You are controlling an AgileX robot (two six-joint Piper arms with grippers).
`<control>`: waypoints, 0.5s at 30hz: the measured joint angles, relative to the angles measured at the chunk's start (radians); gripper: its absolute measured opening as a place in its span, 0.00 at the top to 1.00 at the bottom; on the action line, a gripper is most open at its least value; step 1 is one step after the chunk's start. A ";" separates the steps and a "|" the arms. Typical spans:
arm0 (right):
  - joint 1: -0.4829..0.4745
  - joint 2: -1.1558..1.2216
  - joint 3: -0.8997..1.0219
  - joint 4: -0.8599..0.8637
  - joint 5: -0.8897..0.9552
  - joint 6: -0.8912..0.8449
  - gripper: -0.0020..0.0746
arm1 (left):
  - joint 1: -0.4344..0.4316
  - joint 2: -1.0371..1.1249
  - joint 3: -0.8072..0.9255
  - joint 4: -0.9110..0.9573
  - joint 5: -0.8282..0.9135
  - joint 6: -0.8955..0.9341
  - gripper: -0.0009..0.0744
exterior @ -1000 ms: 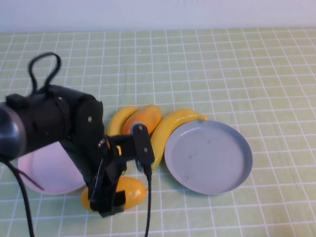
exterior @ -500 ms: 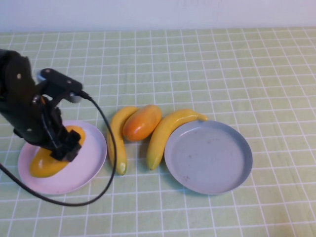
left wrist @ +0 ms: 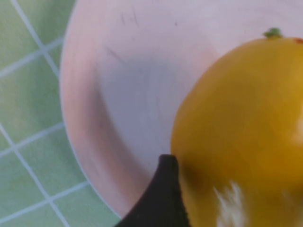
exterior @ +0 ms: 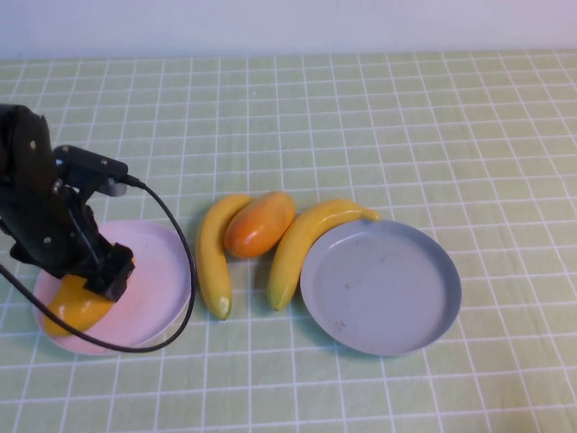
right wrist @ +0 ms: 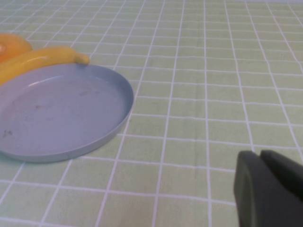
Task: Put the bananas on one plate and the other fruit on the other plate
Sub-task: Put one type of fruit in the left plate
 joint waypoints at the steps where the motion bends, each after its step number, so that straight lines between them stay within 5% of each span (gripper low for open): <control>1: 0.000 0.000 0.000 0.000 0.000 0.000 0.99 | 0.000 0.000 -0.012 0.000 0.006 0.000 0.19; 10: 0.000 0.000 0.000 0.000 0.000 0.000 0.99 | 0.000 0.002 -0.173 -0.042 0.139 -0.036 0.10; 15: 0.000 0.000 0.000 0.000 0.000 0.000 0.99 | -0.024 0.002 -0.214 -0.165 0.078 0.274 0.10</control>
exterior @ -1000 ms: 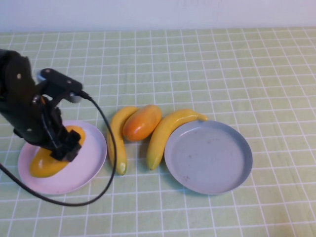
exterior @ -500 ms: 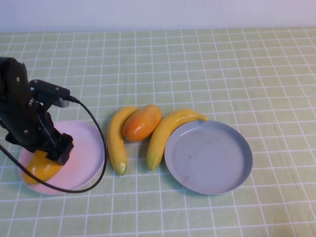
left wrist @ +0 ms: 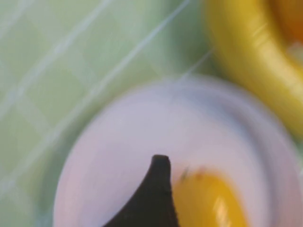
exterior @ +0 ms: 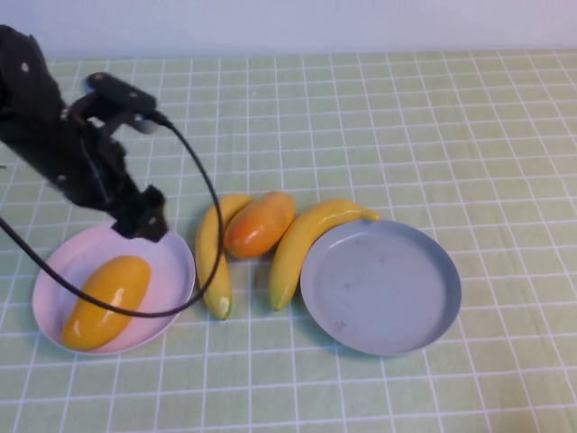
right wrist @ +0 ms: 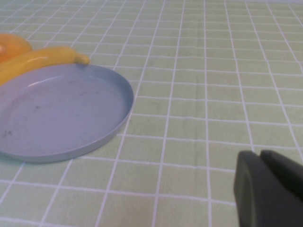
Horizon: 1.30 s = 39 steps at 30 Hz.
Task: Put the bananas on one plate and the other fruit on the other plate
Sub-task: Put one type of fruit in the left plate
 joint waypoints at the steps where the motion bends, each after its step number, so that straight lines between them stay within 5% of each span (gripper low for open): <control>1: 0.000 0.000 0.000 0.000 0.000 0.000 0.99 | -0.019 0.000 0.000 -0.041 -0.031 0.075 0.10; 14: 0.000 0.000 0.000 0.000 0.000 0.000 0.99 | -0.212 0.111 -0.087 -0.156 -0.221 0.037 0.10; 22: 0.000 0.000 0.000 0.000 0.000 0.000 0.99 | -0.219 0.270 -0.263 -0.140 -0.129 -0.042 0.10; 32: 0.000 0.000 0.000 0.000 0.000 0.000 0.99 | -0.219 0.365 -0.279 -0.117 -0.103 -0.043 0.10; 39: 0.000 0.000 0.000 0.000 0.000 0.000 0.99 | -0.219 0.384 -0.279 -0.072 -0.103 -0.076 0.27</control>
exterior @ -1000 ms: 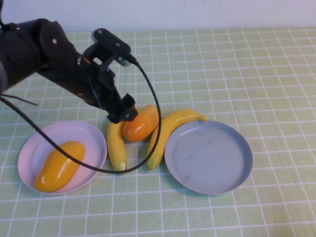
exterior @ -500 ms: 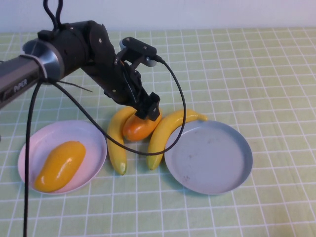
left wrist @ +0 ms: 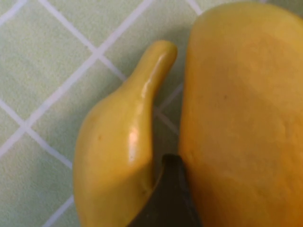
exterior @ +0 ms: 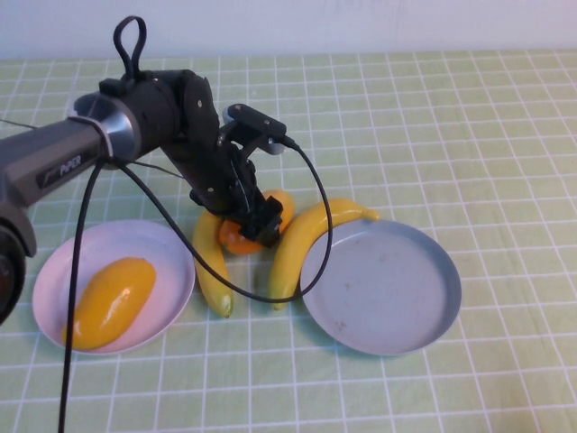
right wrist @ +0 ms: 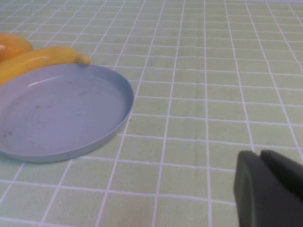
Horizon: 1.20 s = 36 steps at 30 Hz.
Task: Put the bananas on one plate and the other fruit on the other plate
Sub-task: Put one type of fruit in the left plate
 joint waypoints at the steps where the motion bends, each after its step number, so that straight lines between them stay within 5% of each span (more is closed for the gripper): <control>1: 0.000 0.000 0.000 0.000 0.000 0.000 0.99 | 0.000 0.000 -0.002 0.002 0.000 -0.005 0.27; 11: 0.000 0.000 0.000 0.000 0.000 0.000 0.99 | -0.002 -0.044 -0.229 0.022 0.187 -0.015 0.27; 20: 0.000 0.000 0.000 0.000 0.000 0.000 0.99 | 0.028 -0.247 -0.293 0.279 0.329 -0.131 0.27; 36: 0.000 0.000 0.000 0.000 0.000 0.000 0.99 | 0.226 -0.471 0.365 0.268 0.217 -0.252 0.27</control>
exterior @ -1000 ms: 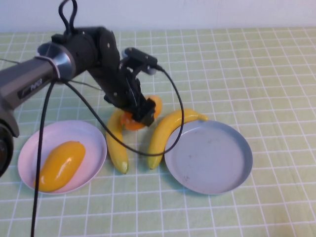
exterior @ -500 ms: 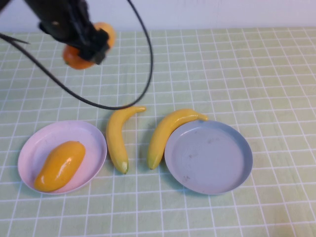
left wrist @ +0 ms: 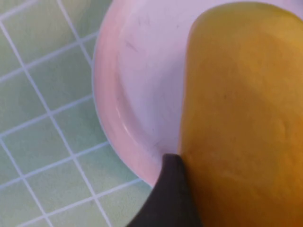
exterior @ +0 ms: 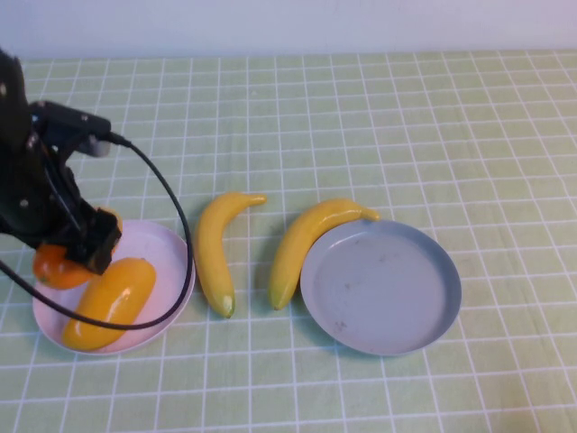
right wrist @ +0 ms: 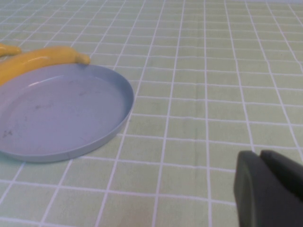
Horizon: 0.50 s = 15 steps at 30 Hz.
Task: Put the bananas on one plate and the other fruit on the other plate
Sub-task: Put one type of fruit in the left plate
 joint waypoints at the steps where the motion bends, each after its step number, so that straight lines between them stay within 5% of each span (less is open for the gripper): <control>1: 0.000 0.000 0.000 0.000 0.000 0.000 0.99 | 0.007 0.000 0.024 0.000 -0.026 -0.010 0.27; 15: 0.000 0.000 0.000 0.000 0.000 0.000 0.99 | 0.077 0.116 0.071 0.023 -0.132 -0.074 0.27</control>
